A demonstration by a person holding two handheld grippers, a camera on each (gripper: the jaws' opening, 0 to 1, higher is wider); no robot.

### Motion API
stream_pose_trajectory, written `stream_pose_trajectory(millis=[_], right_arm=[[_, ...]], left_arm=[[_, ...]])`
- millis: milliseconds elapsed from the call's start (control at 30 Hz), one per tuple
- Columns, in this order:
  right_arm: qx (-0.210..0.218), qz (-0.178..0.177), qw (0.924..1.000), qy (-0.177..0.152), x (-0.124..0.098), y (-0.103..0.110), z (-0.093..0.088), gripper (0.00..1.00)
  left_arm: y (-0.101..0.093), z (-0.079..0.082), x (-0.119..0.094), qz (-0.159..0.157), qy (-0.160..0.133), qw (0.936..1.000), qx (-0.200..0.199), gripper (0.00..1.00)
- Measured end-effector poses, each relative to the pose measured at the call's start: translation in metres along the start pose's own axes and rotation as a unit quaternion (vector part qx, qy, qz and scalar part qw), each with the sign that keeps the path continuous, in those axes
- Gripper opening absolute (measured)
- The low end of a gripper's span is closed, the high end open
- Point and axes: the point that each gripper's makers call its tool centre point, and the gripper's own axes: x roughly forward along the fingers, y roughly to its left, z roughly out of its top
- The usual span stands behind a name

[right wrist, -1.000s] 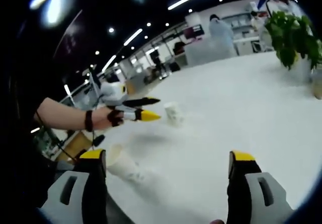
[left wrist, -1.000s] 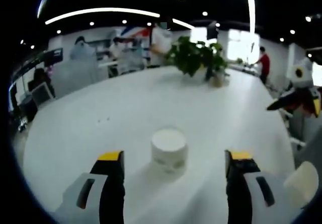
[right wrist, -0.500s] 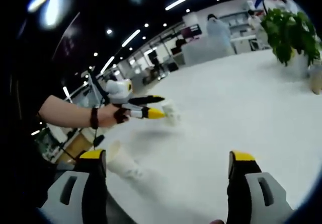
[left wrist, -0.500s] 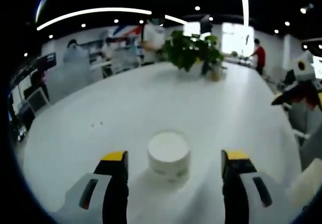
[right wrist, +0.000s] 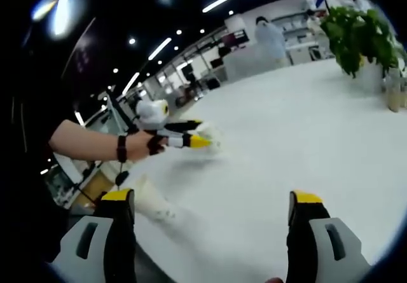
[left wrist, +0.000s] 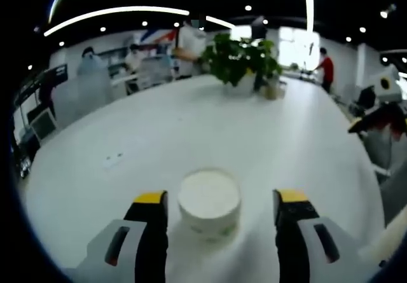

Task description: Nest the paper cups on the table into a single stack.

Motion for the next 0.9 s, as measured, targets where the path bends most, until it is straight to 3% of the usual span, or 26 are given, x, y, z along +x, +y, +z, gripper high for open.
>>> stream_pose_trajectory(millis=[333, 567, 900], right_arm=[[0.006, -0.001, 1.0, 0.004, -0.004, -0.003, -0.004, 0.99], [0.008, -0.004, 0.9999, 0.005, -0.008, -0.007, -0.008, 0.99], [0.013, -0.01, 0.9999, 0.002, -0.011, -0.008, -0.009, 0.99]], left_arm=[[0.003, -0.002, 0.005, -0.004, 0.002, 0.9996, -0.027, 0.5], [0.005, -0.007, 0.006, 0.004, 0.014, 0.9999, -0.001, 0.39], [0.003, -0.004, 0.008, 0.0, 0.007, 0.9995, -0.032, 0.39]])
